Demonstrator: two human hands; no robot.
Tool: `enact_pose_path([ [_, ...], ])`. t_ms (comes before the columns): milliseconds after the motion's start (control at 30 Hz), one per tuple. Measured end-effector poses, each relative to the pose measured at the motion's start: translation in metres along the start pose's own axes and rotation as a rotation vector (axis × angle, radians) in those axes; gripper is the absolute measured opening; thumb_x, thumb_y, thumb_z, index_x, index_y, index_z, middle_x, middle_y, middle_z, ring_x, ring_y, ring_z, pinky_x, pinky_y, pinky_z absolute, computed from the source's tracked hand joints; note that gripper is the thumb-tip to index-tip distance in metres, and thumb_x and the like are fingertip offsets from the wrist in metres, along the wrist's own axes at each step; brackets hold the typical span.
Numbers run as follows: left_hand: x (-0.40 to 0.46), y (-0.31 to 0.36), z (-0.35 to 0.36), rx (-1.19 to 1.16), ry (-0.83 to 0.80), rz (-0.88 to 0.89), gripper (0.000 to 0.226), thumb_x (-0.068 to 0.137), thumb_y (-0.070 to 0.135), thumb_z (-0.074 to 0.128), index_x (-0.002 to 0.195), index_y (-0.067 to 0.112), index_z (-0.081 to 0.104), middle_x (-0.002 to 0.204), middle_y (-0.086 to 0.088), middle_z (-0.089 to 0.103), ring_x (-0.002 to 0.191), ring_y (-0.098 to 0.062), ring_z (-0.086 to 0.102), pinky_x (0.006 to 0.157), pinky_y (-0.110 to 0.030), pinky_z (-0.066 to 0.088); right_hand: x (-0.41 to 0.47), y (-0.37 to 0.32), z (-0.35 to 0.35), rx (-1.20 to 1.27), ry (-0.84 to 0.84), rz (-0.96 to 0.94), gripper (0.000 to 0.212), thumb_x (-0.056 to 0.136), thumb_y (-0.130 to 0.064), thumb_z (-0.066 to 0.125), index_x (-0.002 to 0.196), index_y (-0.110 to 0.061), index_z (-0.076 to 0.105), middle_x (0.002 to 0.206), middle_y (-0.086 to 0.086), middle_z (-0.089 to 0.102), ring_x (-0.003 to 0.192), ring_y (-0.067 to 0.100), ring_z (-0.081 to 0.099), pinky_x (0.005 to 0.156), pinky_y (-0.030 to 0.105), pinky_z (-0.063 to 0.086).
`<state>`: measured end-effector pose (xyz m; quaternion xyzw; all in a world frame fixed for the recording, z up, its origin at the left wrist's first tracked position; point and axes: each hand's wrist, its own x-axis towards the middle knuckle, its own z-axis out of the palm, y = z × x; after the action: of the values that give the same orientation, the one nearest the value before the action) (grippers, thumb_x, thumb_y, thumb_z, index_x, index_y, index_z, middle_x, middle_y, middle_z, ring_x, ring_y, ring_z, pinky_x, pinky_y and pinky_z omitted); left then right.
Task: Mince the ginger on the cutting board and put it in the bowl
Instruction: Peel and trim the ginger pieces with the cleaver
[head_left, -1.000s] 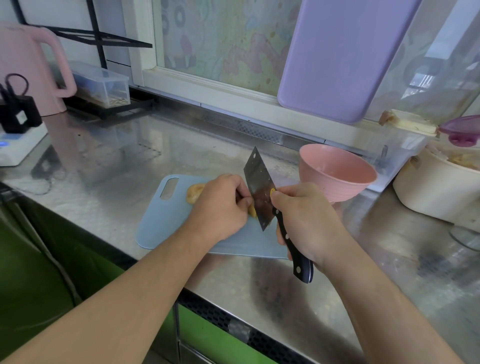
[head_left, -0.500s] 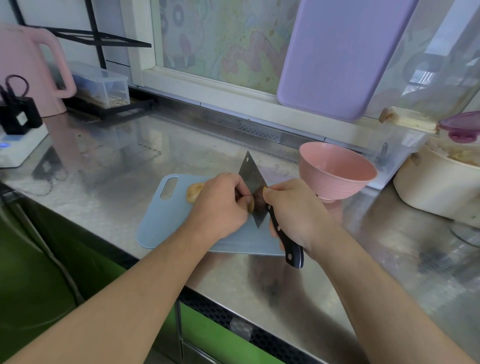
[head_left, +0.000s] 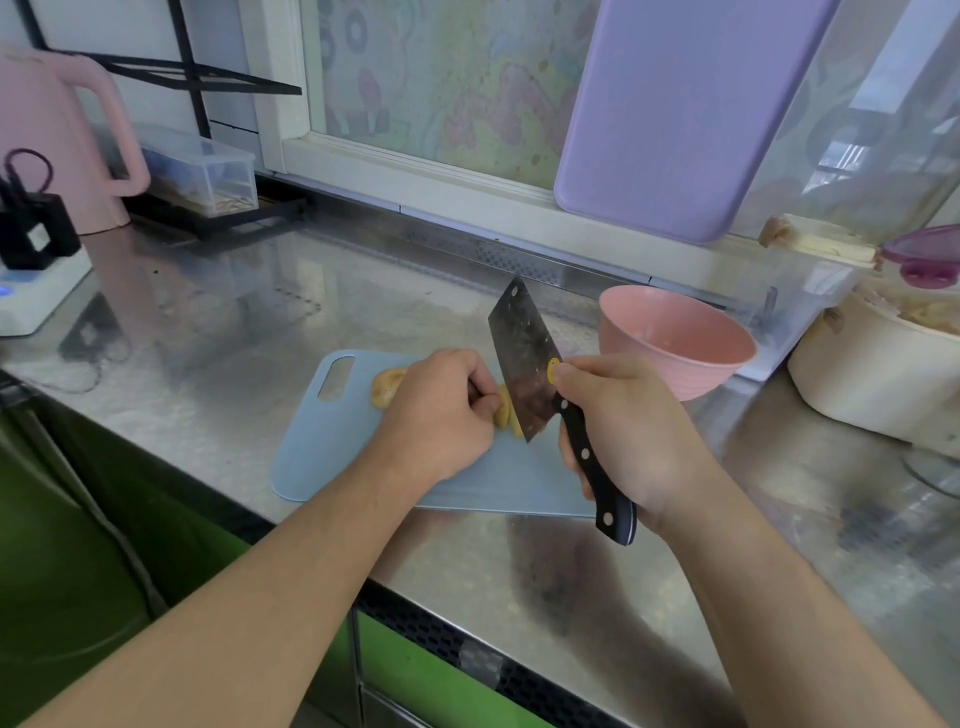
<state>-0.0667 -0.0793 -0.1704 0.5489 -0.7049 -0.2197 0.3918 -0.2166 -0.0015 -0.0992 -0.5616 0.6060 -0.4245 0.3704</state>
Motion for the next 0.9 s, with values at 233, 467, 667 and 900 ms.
enact_pose_path([
  [233,-0.001,0.001,0.000,0.008,0.002,-0.028,0.019,0.090,0.011,0.071,0.076,0.024,0.068,0.079,0.011,0.070,0.074,-0.004,0.066,0.067,-0.022,0.053,0.002,0.003,0.002,-0.030,0.009,0.043,0.040,0.104,-0.017,0.049,0.066,-0.005,0.054,0.050,0.021,0.050,0.035,0.022,0.037,0.038,0.022,0.035],
  [467,-0.002,0.002,-0.001,0.020,-0.001,-0.021,0.020,0.090,0.012,0.071,0.077,0.025,0.068,0.082,0.011,0.069,0.076,-0.004,0.065,0.070,-0.025,0.055,0.004,0.006,0.004,-0.053,0.015,0.062,0.035,0.105,-0.018,0.048,0.083,0.009,0.053,0.050,0.020,0.050,0.037,0.023,0.036,0.038,0.025,0.037],
  [667,-0.001,0.003,-0.002,0.033,0.001,-0.016,0.019,0.090,0.012,0.071,0.077,0.026,0.068,0.083,0.012,0.068,0.078,-0.004,0.065,0.074,-0.030,0.057,0.004,0.005,0.005,-0.058,0.015,0.060,0.035,0.104,-0.018,0.048,0.081,0.007,0.053,0.050,0.019,0.051,0.035,0.022,0.037,0.038,0.023,0.036],
  [900,-0.002,0.004,-0.002,0.052,0.007,-0.019,0.016,0.089,0.014,0.072,0.079,0.026,0.068,0.084,0.011,0.069,0.079,-0.007,0.065,0.076,-0.028,0.056,0.005,0.005,0.011,-0.090,0.015,0.044,0.040,0.106,-0.019,0.046,0.068,-0.009,0.051,0.046,0.016,0.051,0.032,0.022,0.037,0.037,0.023,0.036],
])
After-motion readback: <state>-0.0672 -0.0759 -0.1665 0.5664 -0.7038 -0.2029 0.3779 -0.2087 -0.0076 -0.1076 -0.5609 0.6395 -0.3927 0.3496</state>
